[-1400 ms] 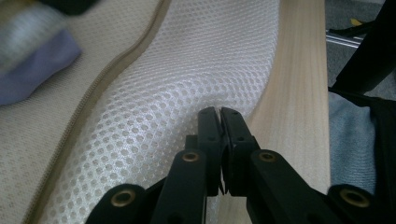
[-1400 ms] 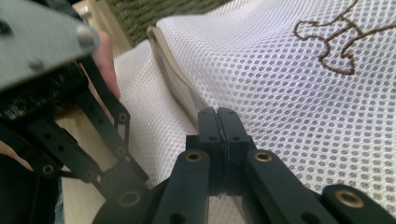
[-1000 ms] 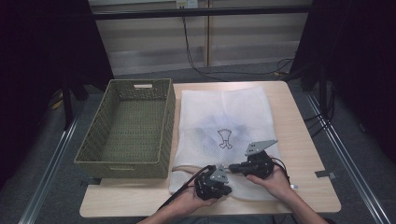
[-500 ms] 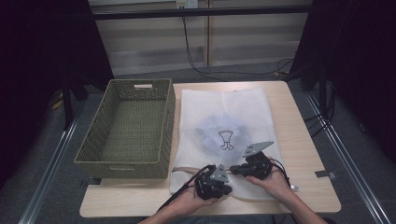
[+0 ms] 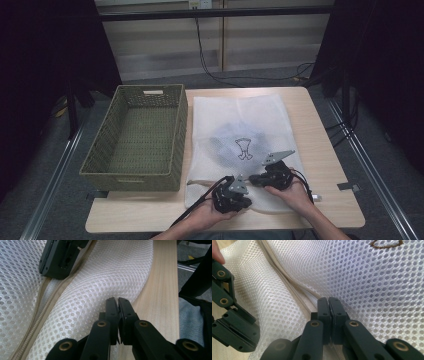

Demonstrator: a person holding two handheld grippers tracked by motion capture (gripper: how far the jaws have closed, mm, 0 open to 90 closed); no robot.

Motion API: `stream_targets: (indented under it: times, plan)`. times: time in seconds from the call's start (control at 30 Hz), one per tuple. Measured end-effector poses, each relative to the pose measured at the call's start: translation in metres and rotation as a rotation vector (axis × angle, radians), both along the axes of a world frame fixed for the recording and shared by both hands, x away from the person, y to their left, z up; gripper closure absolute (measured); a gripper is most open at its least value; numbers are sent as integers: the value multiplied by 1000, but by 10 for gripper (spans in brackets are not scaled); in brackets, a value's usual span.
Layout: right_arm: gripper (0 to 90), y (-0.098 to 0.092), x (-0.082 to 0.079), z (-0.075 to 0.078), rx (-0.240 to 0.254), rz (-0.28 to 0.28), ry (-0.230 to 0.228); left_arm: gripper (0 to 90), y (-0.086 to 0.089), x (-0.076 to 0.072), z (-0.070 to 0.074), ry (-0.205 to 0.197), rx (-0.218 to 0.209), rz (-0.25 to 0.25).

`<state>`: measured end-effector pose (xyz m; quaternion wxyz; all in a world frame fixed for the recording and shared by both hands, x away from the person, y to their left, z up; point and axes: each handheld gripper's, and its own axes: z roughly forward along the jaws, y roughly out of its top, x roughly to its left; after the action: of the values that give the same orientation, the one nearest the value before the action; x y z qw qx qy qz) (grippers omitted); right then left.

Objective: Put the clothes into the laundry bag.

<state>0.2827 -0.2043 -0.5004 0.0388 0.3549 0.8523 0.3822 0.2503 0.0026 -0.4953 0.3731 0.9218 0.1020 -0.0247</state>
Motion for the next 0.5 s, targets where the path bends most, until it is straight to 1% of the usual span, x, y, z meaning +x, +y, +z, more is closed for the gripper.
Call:
stream_targets:
  times: [0.03,0.07,0.1,0.13,0.17,0.2,0.23,0.27,0.3,0.33,0.37,0.4,0.43,0.47,0.5]
  plan:
    - [880,0,0,0,6,-4,3,867,0,0,0,-2,4,-2]
    - [879,-1,0,0,20,-5,11,861,0,-1,-1,-4,-14,2]
    - [876,-2,-1,1,35,-10,12,846,2,-1,0,11,-6,8]
    - [876,-2,-1,1,35,-10,12,828,2,-1,0,11,-6,8]
    - [862,-3,-2,6,65,-3,-5,826,4,1,-3,40,-33,21]
    - [855,-4,-3,8,72,0,-5,826,4,0,-1,17,-7,27]
    - [843,-4,-4,9,80,-1,-9,825,5,0,-1,24,-19,9]
    - [820,-5,-4,9,84,1,-10,810,4,-1,-3,32,-43,17]
    - [799,-5,-5,9,85,-2,0,790,4,-2,-1,28,-18,11]
    - [787,-5,-5,9,83,-2,-3,762,4,-3,-3,16,-40,7]
    - [774,-5,-5,10,91,2,-8,737,4,-4,0,22,-15,6]
    - [755,-5,-5,12,101,2,-10,728,4,-4,0,22,-15,6]
    - [715,-6,-6,14,113,4,-18,703,4,-6,0,38,-42,-3]
    - [672,-8,-6,16,130,0,-22,676,4,-6,0,40,-53,1]
    - [636,-9,-7,18,142,-2,-32,663,5,-6,3,41,-36,0]
